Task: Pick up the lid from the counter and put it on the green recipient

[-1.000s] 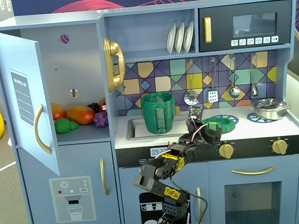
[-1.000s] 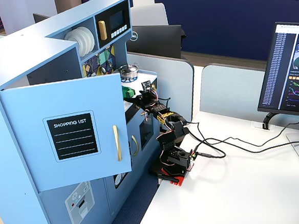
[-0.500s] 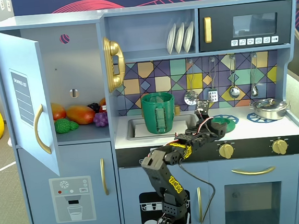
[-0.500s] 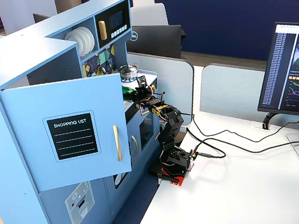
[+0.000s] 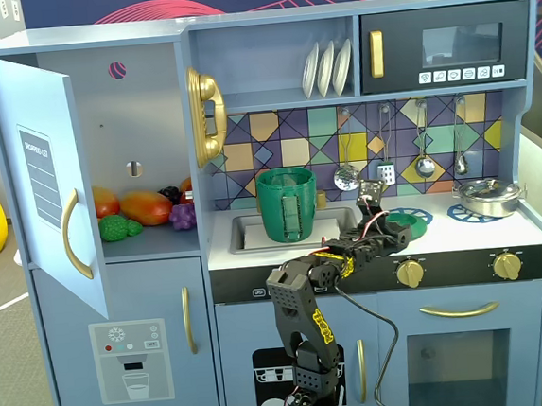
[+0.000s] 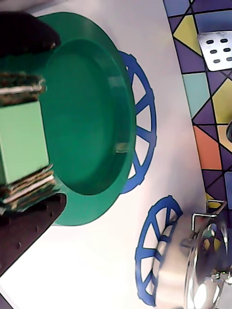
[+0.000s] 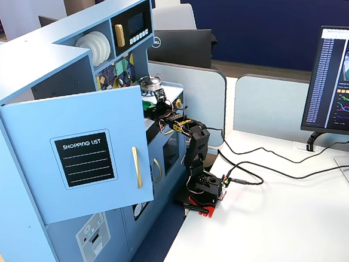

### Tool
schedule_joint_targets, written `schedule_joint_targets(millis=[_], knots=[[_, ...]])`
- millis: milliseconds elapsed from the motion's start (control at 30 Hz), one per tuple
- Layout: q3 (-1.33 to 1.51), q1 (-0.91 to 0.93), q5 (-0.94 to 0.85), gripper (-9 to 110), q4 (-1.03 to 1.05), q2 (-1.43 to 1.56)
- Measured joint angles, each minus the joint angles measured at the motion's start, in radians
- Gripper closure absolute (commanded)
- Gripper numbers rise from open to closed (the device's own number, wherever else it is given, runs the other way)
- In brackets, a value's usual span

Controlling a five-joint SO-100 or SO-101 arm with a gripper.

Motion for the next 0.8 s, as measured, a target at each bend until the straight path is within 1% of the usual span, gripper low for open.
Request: schedule_joint_targets(millis=[67, 100, 300, 433, 600, 800], knots=[[-0.002, -0.002, -0.012, 100, -0.005, 0.000], [-0.002, -0.002, -0.023, 101, -0.014, 0.000], [-0.002, 0.000, -0.021, 101, -0.043, 0.000], [-0.069, -0.015, -0.012, 101, -0.037, -0.002], [-0.189, -0.040, 0.009, 101, 0.041, 0.015], [-0.288, -0.087, 0.035, 101, 0.178, 0.104]])
